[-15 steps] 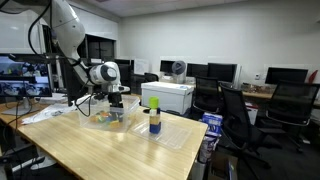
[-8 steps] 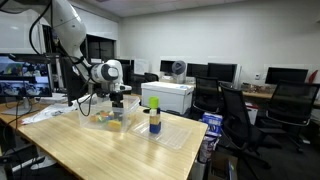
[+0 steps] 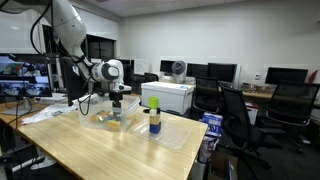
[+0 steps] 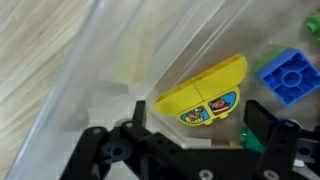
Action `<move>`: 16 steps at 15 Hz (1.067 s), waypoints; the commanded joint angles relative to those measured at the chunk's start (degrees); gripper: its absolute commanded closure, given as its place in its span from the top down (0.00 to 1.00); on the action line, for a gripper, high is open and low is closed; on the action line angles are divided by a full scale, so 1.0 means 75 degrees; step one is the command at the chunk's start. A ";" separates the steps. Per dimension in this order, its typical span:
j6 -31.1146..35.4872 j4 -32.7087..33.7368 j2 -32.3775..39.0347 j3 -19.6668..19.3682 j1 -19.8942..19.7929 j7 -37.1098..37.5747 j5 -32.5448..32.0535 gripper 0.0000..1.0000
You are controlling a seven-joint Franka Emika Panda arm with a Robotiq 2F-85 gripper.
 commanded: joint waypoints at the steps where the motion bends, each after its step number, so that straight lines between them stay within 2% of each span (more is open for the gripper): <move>1: -0.0081 0.0039 0.0067 0.0105 -0.0068 0.0205 0.0085 1.00; 11: 0.1081 -0.0127 0.0517 -0.0097 0.0061 0.0103 -0.0471 1.00; 12: 0.1103 -0.0113 0.0545 -0.0138 0.0076 0.0140 -0.0516 0.83; 13: 0.1105 -0.0103 0.0550 -0.0153 0.0073 0.0154 -0.0533 0.74; 16: 0.1052 -0.0042 0.0544 -0.0224 0.0127 0.0230 -0.0660 0.52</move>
